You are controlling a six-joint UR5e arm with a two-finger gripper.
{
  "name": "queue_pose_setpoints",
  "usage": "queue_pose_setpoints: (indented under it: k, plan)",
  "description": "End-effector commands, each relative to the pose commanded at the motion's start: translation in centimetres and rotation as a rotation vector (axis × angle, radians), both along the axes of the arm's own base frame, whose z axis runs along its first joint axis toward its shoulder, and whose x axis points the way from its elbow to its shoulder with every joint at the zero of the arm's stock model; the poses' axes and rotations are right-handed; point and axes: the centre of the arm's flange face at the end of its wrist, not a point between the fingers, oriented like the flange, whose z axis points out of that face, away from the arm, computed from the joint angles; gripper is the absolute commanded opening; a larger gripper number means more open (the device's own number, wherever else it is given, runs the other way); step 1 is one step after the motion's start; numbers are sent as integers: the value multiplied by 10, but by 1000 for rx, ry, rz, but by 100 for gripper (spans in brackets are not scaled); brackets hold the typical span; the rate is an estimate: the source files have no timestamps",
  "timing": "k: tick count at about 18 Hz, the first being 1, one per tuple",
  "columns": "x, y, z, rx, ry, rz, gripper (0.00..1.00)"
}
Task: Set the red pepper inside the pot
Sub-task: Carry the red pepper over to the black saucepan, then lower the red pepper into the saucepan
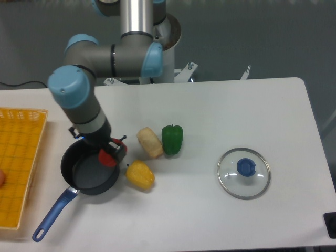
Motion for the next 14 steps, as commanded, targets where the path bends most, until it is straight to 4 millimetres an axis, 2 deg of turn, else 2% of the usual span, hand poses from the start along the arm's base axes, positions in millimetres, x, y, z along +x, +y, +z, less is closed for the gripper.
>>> queue_pose_setpoints:
  k: [5,14]
  plan:
    - [24,9,-7,28,-4,35,65]
    - [29,17,-46,-24,-27,51,65]
